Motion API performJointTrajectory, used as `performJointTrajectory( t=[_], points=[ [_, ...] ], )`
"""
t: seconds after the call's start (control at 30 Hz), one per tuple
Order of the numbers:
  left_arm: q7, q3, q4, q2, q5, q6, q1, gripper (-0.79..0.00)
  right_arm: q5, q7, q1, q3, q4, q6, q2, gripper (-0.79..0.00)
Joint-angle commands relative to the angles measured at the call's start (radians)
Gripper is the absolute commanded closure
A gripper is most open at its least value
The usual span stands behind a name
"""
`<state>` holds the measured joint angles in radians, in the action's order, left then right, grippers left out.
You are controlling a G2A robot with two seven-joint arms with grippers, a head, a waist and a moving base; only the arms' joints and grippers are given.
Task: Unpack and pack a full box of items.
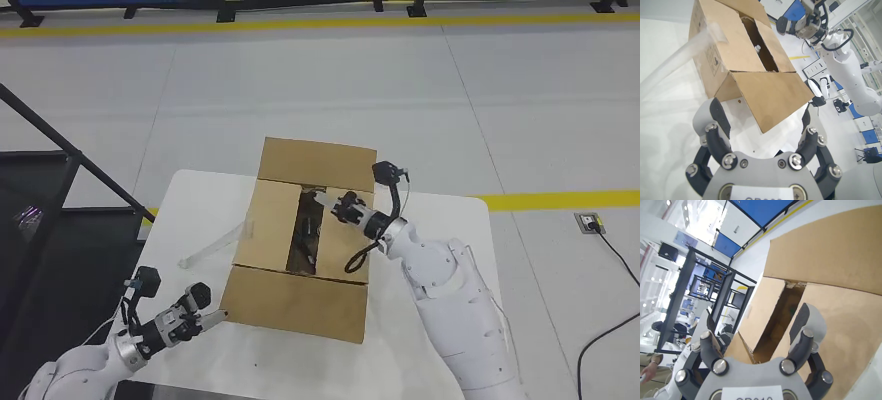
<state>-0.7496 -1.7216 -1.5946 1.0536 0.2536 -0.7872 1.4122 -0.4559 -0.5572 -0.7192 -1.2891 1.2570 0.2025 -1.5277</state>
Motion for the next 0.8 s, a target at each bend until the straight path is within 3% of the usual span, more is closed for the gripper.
performJointTrajectory(
  t=[0.0, 0.2, 0.37, 0.53, 0.77],
  points=[
    [-0.023, 0.018, 0.020, -0.002, -0.018, 0.006, -0.012, -0.785, -0.008, 0.063, 0.002, -0.011, -0.008, -0.021, 0.001, -0.785],
    [-0.114, 0.074, 0.067, -0.012, -0.085, -0.017, -0.049, -0.785, -0.029, 0.302, 0.015, -0.010, -0.054, -0.121, -0.010, -0.785],
    [-0.180, 0.101, 0.084, -0.023, -0.154, -0.063, -0.061, -0.785, 0.010, 0.403, 0.086, 0.004, -0.191, -0.163, -0.024, -0.785],
    [-0.145, 0.074, 0.078, -0.028, -0.062, -0.083, -0.072, -0.785, 0.050, 0.411, 0.156, 0.019, -0.323, -0.123, -0.035, -0.785],
    [-0.145, 0.074, 0.078, -0.028, -0.062, -0.083, -0.072, -0.785, 0.050, 0.411, 0.156, 0.019, -0.323, -0.123, -0.035, -0.785]
  ],
)
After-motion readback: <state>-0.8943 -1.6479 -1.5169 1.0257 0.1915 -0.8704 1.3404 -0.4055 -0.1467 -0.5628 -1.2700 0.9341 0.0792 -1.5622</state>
